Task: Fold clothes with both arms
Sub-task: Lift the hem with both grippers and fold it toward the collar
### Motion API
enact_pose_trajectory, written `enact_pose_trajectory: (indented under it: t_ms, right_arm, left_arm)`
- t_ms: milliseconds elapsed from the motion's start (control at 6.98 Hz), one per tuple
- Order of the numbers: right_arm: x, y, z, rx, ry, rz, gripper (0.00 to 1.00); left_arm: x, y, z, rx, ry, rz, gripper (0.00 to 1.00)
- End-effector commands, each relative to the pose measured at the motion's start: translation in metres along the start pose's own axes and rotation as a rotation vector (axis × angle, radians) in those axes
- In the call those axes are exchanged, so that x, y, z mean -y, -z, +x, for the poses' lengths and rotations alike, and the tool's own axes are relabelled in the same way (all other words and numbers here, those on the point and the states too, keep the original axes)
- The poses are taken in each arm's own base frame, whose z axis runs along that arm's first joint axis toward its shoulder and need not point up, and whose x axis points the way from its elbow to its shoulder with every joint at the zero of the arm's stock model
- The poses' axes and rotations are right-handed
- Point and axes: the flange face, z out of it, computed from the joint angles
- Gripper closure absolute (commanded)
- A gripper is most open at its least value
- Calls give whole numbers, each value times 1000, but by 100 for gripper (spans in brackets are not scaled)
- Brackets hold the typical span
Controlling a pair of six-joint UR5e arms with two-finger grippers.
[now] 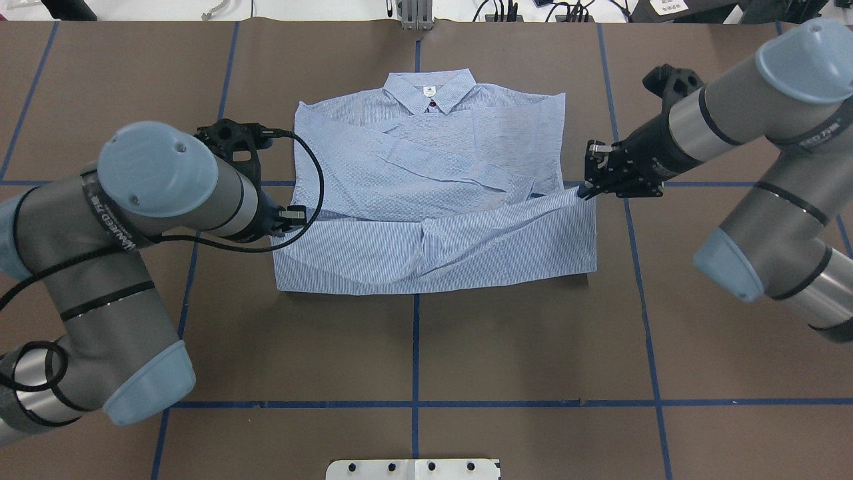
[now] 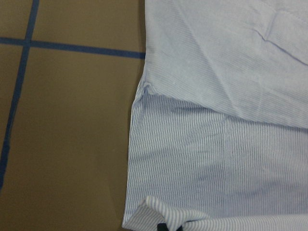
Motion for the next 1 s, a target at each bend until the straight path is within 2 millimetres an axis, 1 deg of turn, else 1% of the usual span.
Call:
enact_pose_trajectory:
  t_ms: [0, 143, 287, 430, 573, 716, 860]
  right_arm:
    - [73, 13, -23, 3, -14, 70, 100]
    - [87, 9, -30, -3, -15, 77, 100]
    - [89, 10, -35, 1, -12, 81, 100]
    - [98, 7, -44, -2, -15, 87, 100]
    - [115, 0, -61, -9, -26, 91, 100]
    - [129, -7, -75, -22, -33, 110, 100]
    - [145, -14, -90, -35, -42, 129, 100]
  left_arm:
    - [58, -3, -9, 39, -38, 55, 100]
    - [70, -12, -8, 56, -54, 58, 100]
    - [79, -7, -3, 39, -53, 73, 100]
    - [99, -8, 11, 30, -48, 92, 100]
    - [120, -25, 24, 21, -43, 107, 100]
    - [145, -46, 20, 15, -31, 129, 100]
    - [168, -60, 19, 6, -23, 151, 100]
